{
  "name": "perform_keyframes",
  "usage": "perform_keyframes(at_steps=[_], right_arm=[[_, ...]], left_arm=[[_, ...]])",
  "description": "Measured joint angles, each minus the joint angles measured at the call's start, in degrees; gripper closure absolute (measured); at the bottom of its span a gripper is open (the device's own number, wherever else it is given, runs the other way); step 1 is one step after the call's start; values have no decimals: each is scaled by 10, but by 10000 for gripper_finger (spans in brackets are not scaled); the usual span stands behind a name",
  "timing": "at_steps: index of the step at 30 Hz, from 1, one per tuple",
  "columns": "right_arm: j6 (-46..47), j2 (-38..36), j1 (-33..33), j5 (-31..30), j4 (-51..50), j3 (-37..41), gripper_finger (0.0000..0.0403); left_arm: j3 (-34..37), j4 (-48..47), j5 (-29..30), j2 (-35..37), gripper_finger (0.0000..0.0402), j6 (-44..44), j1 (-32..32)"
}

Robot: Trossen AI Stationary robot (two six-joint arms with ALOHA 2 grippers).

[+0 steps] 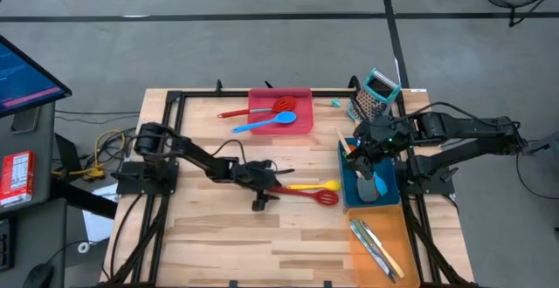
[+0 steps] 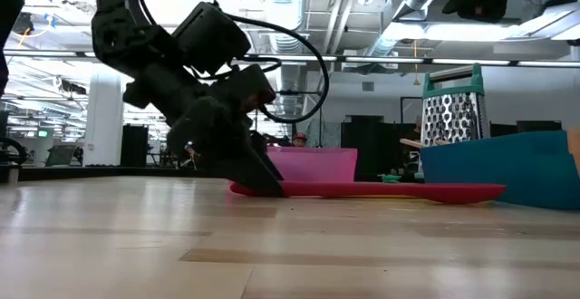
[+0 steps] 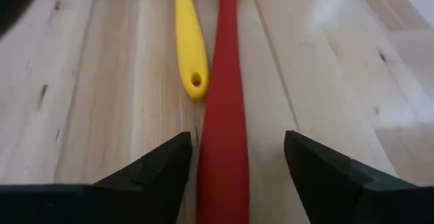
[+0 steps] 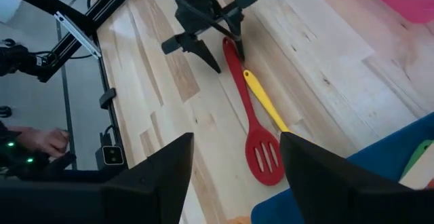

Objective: Pick & Place Kitchen Items
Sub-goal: Put the red serving spoon into the red bin

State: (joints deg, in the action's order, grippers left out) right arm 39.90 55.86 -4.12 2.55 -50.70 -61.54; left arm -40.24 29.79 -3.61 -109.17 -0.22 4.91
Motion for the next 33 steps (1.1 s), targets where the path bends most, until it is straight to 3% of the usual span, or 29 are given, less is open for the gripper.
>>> perform_keyframes(at_steps=[6, 13, 18, 23, 33], right_arm=[[0, 0, 0, 0, 0, 0, 191], [0, 0, 0, 0, 1, 0, 199], [0, 0, 0, -20, 2, 0, 204], [0, 0, 0, -26, 5, 0, 209], [4, 0, 0, -26, 17, 0, 211]], left_arm=[[-2, 36, 39, -45, 192, 35, 2], [0, 54, 97, -61, 283, 37, 18], [6, 61, 103, -60, 324, 35, 24], [8, 41, 86, -35, 335, 52, 33], [15, -90, 77, 96, 334, 61, 38]])
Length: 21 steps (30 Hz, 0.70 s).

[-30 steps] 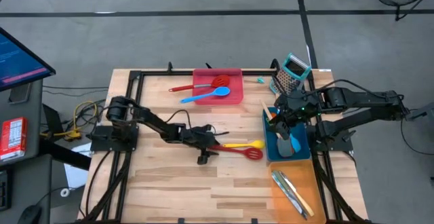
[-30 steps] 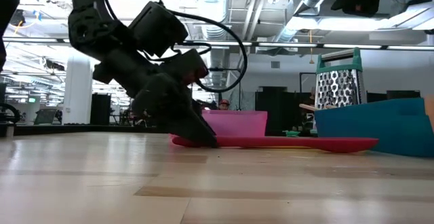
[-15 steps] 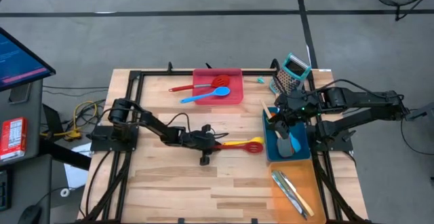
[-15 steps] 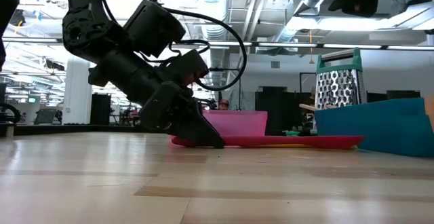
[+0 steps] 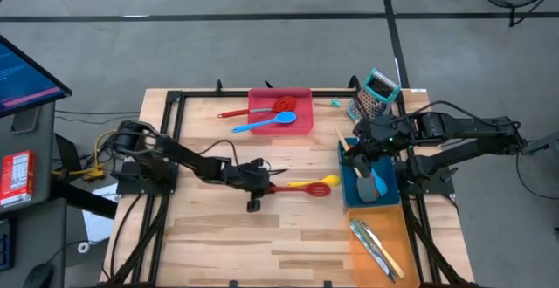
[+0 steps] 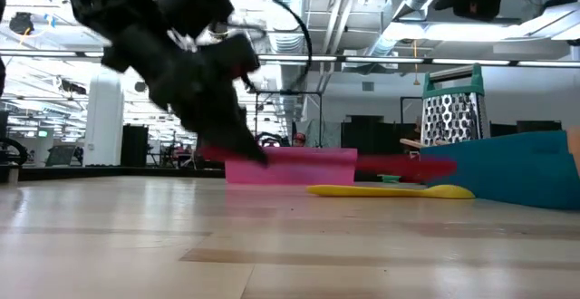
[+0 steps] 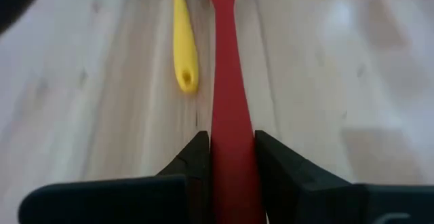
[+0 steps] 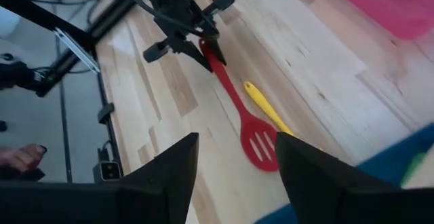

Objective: Pick & Place Kitchen Items
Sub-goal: Put the red serving spoon into the red bin

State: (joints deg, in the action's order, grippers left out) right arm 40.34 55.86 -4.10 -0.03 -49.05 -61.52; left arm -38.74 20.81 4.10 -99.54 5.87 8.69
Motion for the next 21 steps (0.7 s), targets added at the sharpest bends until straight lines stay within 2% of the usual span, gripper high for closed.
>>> perform_keyframes(at_steps=[6, 13, 18, 21], right_arm=[[-3, 0, 0, 0, 40, 0, 209], [-12, -4, -1, 0, 86, 1, 210], [-20, -4, -1, -17, 145, 0, 211], [-36, 6, 0, -30, 171, 0, 211]], left_arm=[[16, -10, 20, 108, 334, 11, 0], [63, -57, 128, 261, 334, 55, 0], [88, -55, 219, 372, 334, 97, 0], [89, -34, 234, 423, 333, 99, -1]])
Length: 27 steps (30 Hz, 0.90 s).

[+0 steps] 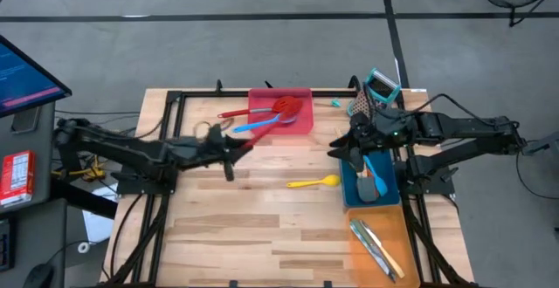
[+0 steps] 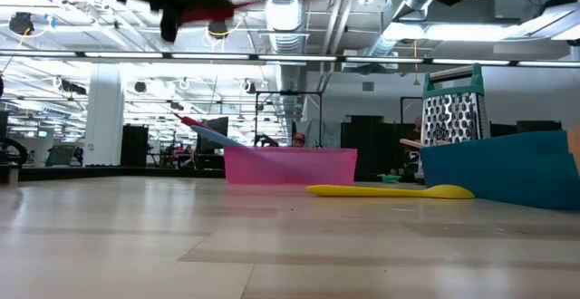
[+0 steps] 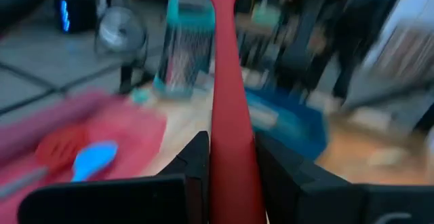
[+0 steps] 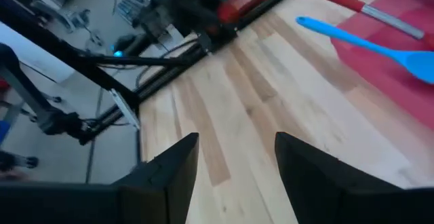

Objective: Pick & Place Kitchen Items
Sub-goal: Put the red serving spoon into the red bin

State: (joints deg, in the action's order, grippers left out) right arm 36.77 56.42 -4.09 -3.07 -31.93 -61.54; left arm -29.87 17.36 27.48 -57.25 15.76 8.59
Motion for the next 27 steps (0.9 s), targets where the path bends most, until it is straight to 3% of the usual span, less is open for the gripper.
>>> perform_keyframes(at_steps=[6, 11, 16, 21, 27], right_arm=[[-45, 38, 1, -29, 72, 1, 208], [-120, 98, 3, -32, 229, 0, 203], [-162, 172, 20, -24, 421, 0, 203], [-172, 231, 46, 1, 590, 0, 206], [-130, 277, 71, 41, 687, 0, 212]], left_arm=[[-1, 93, -51, 81, 332, 55, 0], [-1, 163, -91, 113, 329, 110, 0], [-1, 255, -139, 103, 331, 138, 0], [-1, 284, -178, 85, 328, 182, 0], [-1, 291, -192, 53, 330, 212, 0]])
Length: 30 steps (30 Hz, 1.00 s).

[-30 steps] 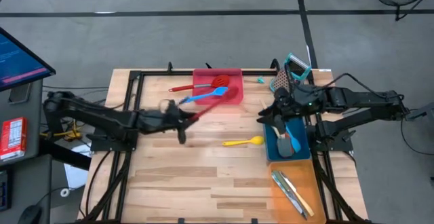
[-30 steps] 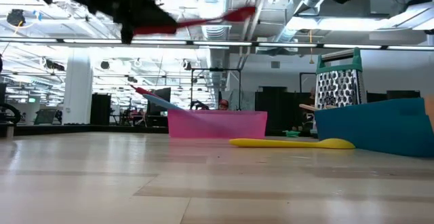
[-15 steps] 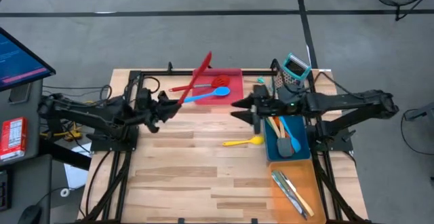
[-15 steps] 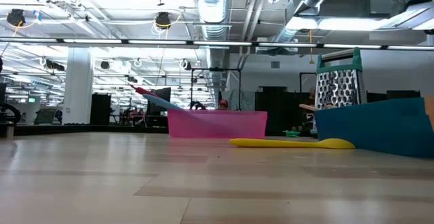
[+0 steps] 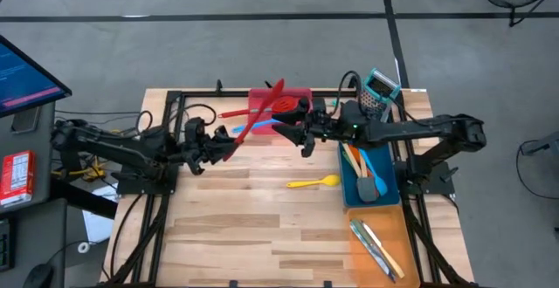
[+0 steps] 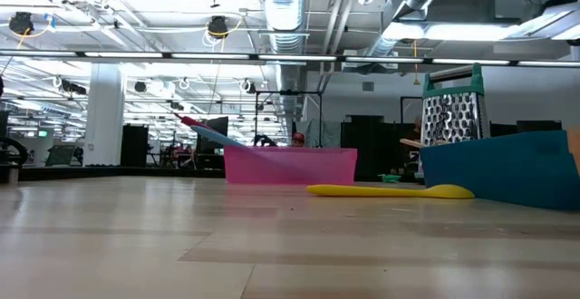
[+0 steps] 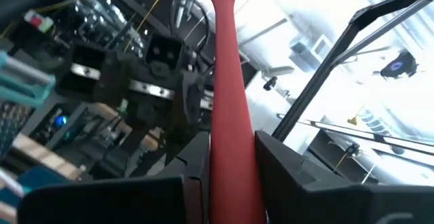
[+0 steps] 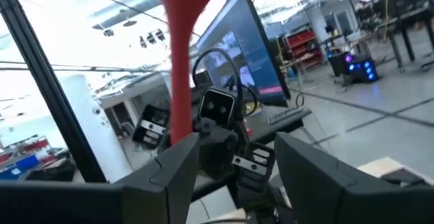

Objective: Pick & Place Kitchen Items
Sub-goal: Put the red serving spoon into the red bin

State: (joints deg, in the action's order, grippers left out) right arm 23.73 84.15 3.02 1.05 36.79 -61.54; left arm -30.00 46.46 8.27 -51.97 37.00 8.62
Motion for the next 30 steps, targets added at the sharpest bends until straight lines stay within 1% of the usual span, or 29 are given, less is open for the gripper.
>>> perform_keyframes(at_steps=[4, 7, 13, 15, 20, 25, 27, 30], right_arm=[[17, 15, 9, 20, 4, 0, 213], [16, 15, 9, 21, 4, 0, 212], [12, 11, 9, 22, 4, 0, 213], [12, 11, 9, 24, 4, 0, 214], [13, 11, 6, 28, -4, 0, 214], [13, 11, 4, 36, -40, 0, 214], [13, 11, 4, 38, -58, 0, 214], [12, 11, 4, 43, -58, 0, 209]], left_arm=[[0, 3, -10, -28, 328, 21, 0], [0, 6, -17, -48, 327, 27, 0], [0, 7, -52, -78, 326, 45, -5], [-1, 12, -53, -86, 326, 45, -12], [-1, 17, -60, -91, 326, 54, -37], [-1, 56, -91, -87, 325, 68, -62], [-1, 70, -97, -87, 325, 75, -65], [-1, 77, -103, -85, 325, 76, -65]])
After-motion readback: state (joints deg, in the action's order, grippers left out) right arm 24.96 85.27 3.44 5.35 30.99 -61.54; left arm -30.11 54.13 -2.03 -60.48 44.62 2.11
